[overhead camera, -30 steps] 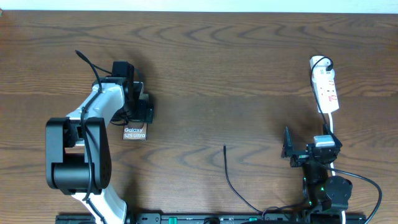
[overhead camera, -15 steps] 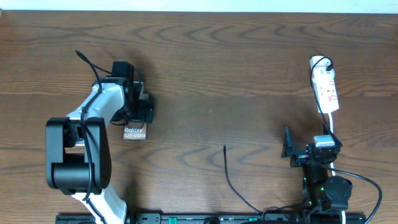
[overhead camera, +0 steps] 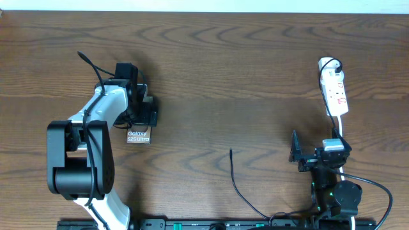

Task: Plug charger to phone and switch on socket
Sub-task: 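Close the left gripper on the phone's top end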

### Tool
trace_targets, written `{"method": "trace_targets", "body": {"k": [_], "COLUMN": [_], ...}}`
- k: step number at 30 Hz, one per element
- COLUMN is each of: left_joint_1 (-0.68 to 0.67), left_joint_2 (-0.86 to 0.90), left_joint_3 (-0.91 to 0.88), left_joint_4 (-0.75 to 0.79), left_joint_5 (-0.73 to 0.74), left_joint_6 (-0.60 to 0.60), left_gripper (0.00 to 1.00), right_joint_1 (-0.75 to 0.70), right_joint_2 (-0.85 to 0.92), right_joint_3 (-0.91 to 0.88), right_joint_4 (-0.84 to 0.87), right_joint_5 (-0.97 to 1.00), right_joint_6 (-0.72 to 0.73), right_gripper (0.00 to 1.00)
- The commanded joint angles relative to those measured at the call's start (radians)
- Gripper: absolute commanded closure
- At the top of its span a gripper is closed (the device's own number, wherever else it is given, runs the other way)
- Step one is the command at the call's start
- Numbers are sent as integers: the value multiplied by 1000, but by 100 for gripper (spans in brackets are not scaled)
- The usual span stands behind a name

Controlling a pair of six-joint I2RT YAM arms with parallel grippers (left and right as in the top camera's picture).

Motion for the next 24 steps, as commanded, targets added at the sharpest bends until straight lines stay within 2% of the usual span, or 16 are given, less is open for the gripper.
{"method": "trace_targets", "body": {"k": [1,8,13,24], "left_joint_1": [2,2,2,2], "left_joint_2": [52,52,52,52], "left_joint_3": [-13,-13,-13,-13], "left_joint_4": [3,3,3,3], "left_joint_5": [6,5,5,6], "left_joint_6": [16,16,16,16], "left_gripper": [4,5,15,21], "right_joint_1": [7,7,7,7], "right_joint_2": [-5,-5,-5,-5], "right_joint_3": [-1,-1,-1,-1], "right_joint_4": [-4,-5,-5,-4], "right_joint_5": [4,4,4,4], "right_joint_6": [12,12,12,12], "right_gripper": [1,1,1,1]}}
